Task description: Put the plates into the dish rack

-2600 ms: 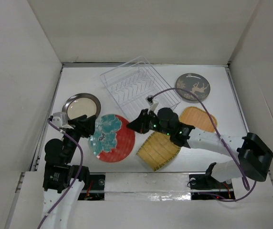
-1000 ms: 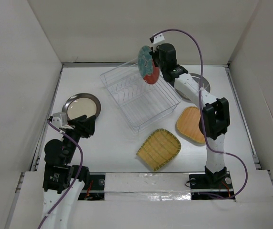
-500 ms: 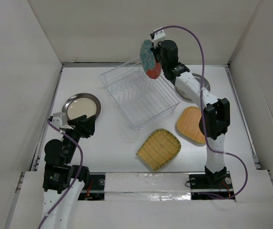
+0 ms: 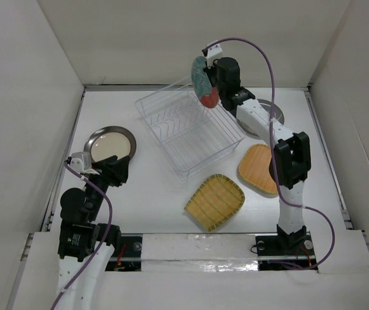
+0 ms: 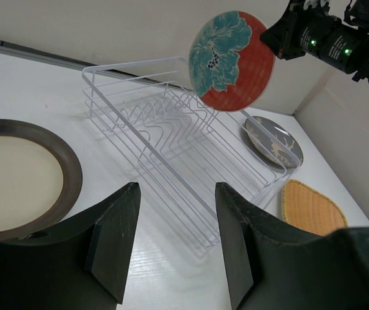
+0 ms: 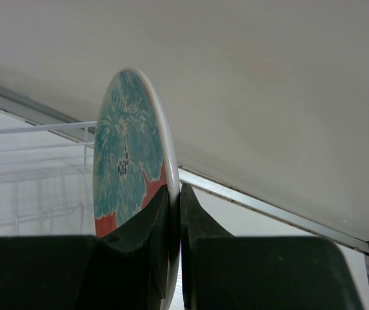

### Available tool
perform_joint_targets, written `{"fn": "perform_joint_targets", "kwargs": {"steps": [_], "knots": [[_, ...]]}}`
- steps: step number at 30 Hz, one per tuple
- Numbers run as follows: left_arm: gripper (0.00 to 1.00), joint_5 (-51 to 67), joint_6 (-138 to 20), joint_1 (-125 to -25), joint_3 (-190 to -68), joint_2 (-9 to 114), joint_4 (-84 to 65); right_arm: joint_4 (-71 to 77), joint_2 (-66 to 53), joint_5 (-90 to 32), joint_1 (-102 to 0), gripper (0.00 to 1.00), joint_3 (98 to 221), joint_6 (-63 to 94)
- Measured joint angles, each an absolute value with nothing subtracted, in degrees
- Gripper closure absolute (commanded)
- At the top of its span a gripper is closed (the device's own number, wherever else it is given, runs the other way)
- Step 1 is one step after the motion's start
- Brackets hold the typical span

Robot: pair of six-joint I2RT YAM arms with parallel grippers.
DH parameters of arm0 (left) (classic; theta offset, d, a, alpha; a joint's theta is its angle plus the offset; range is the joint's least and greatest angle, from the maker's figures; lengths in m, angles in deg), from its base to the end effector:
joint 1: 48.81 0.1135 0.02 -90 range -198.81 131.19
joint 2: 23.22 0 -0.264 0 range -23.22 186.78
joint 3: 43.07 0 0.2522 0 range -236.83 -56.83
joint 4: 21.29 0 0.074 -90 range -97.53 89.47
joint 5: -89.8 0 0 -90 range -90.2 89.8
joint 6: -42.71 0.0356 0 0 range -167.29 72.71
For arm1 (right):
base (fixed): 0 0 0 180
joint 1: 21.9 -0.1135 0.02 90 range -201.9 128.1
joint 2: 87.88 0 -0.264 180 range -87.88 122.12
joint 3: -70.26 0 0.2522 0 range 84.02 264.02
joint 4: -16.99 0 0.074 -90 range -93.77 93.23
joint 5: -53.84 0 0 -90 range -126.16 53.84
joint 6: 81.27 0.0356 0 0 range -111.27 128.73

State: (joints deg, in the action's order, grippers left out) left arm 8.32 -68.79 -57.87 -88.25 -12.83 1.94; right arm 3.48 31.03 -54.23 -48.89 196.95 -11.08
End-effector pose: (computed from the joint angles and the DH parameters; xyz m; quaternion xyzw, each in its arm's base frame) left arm 0.0727 -0.0169 0.3269 -0.0111 0.6331 -0.2489 0.7329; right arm 0.4548 0.2193 0.3680 -0.1942 0.7140 -0.0747 0.6685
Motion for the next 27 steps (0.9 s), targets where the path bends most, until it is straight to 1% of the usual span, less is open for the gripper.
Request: {"fn": "perform_joint_targets", "kwargs": {"steps": [6,11,12,13,15,16,18,19,22,23,24,26,27], "knots": [[0.53,8.32,-68.79,-57.87,-88.25,-12.81,1.94,7.57,31.14,-53.46,-49.41,1.00,190.67,-10.16],[0.53,8.34,-68.79,-57.87,-88.25,-12.78,1.94,9.90,31.14,-52.98,-50.18,1.00,187.74,-9.46],[0.53,8.34,-68.79,-57.87,-88.25,-12.76,1.94,10.28,31.14,-52.94,-50.11,0.95,187.24,-9.05],[0.53,8.34,-68.79,-57.87,-88.25,-12.74,1.94,10.04,31.16,-52.96,-50.00,0.81,186.98,-8.57],[0.53,8.34,-68.79,-57.87,-88.25,-12.72,1.94,10.10,31.34,-52.96,-49.87,0.72,186.80,-6.64],[0.53,8.34,-68.79,-57.87,-88.25,-12.72,1.92,10.17,31.36,-52.92,-49.89,0.65,186.80,-5.59],[0.53,8.34,-68.77,-57.87,-88.25,-12.72,1.94,10.23,31.36,-53.00,-49.83,0.56,187.33,-3.28],[0.54,8.34,-68.77,-57.87,-88.25,-12.72,1.94,10.32,31.36,-52.96,-49.70,0.47,187.83,-2.27],[0.55,8.32,-68.77,-57.87,-88.25,-12.54,1.92,10.49,30.81,-53.11,-49.24,0.40,189.34,0.66],[0.56,8.32,-68.77,-57.87,-88.25,-12.43,1.94,10.45,30.31,-53.11,-49.19,0.35,189.62,1.62],[0.56,8.34,-68.77,-57.87,-88.25,-12.39,1.94,10.30,29.63,-53.11,-49.00,0.35,189.73,2.51],[0.60,8.32,-68.75,-57.87,-88.25,-12.37,1.92,9.97,28.45,-53.11,-48.93,0.36,189.75,3.74],[0.61,8.34,-68.79,-57.87,-88.25,-12.37,1.92,9.71,26.77,-53.14,-48.93,0.46,189.75,4.31]]}}
